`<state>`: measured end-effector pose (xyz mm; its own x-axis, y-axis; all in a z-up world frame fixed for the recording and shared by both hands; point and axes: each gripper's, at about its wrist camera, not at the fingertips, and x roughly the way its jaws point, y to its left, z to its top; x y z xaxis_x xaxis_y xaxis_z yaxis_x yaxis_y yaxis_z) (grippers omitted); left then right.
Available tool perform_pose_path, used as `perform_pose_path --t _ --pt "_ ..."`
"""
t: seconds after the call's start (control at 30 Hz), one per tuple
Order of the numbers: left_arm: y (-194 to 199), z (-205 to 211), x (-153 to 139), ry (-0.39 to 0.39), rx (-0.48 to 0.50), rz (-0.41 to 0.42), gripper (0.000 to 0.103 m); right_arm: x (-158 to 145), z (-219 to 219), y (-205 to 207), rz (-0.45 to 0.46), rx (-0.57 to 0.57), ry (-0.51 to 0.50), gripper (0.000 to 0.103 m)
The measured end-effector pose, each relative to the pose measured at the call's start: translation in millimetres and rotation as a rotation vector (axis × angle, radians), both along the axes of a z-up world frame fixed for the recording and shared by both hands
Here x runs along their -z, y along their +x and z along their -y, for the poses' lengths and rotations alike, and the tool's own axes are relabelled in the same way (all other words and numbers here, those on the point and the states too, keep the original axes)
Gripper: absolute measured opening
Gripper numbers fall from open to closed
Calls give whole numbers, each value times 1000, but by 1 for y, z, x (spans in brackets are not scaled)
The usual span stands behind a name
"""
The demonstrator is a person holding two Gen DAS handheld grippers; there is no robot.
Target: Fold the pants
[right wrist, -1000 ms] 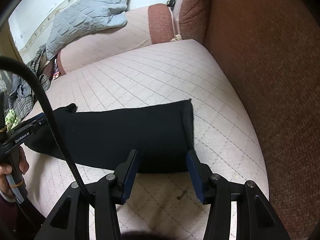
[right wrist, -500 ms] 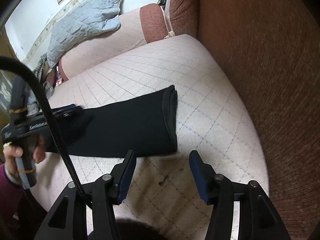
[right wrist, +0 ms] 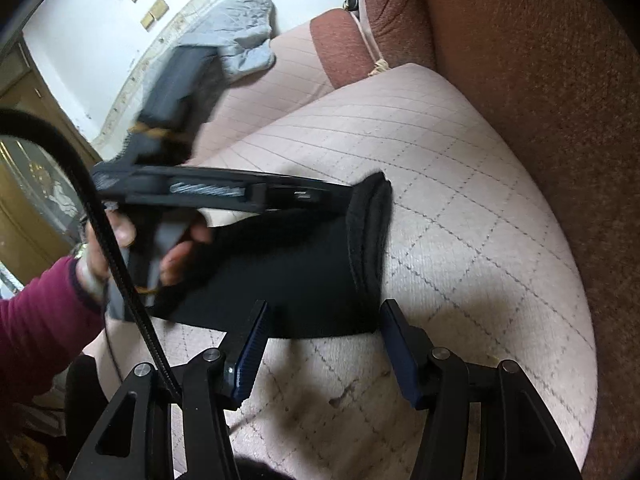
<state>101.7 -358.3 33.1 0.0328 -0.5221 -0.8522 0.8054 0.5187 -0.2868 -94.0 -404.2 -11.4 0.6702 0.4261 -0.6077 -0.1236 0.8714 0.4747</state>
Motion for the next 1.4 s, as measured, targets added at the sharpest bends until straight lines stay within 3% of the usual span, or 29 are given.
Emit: perform_pose_path --t 0.13,0.17,0.23,0.27,0.3,0.37,0.43,0.5,0.63,0.87,1.0,1.1,1.23,1.3,1.33,1.4 --pt "-8 23 1 3 99 -16 81 6 10 3 23 -2 77 55" --pt "-14 28 3 12 124 18 83 7 11 4 26 -3 90 55" --pt "-34 39 10 67 186 160 83 7 11 7 32 -9 89 55" --pt "-43 42 10 67 203 224 83 8 9 8 28 -10 63 48" --pt "-44 42 10 61 194 220 80 8 7 10 22 1 26 33" --pt "-38 40 7 38 163 189 63 7 7 10 21 18 21 21" --pt "-29 32 0 1 128 147 33 2 4 9 22 9 19 16" --pt "-29 26 -7 -39 113 113 25 -7 -4 8 35 0 -13 14" --pt "-37 6 -35 -107 81 157 22 -36 -27 8 75 -49 -80 14" --pt "-38 -89 -109 -259 -43 201 22 -103 -82 7 189 -167 -72 13" --pt "-39 -168 -124 -277 -167 239 22 -122 -145 26 216 -280 -52 13" --pt "-32 -230 -110 -243 -305 215 21 -109 -201 51 176 -356 -48 13" --pt "-21 -303 -67 -169 -509 127 22 -51 -273 87 49 -402 -60 15" --pt "-23 -329 -54 -132 -564 97 22 -16 -290 107 -79 -411 -3 29" --pt "-27 -339 -50 -120 -586 86 22 -16 -286 106 -59 -391 42 31" --pt "-37 -352 -49 -124 -608 69 22 -35 -271 99 -20 -400 109 52"
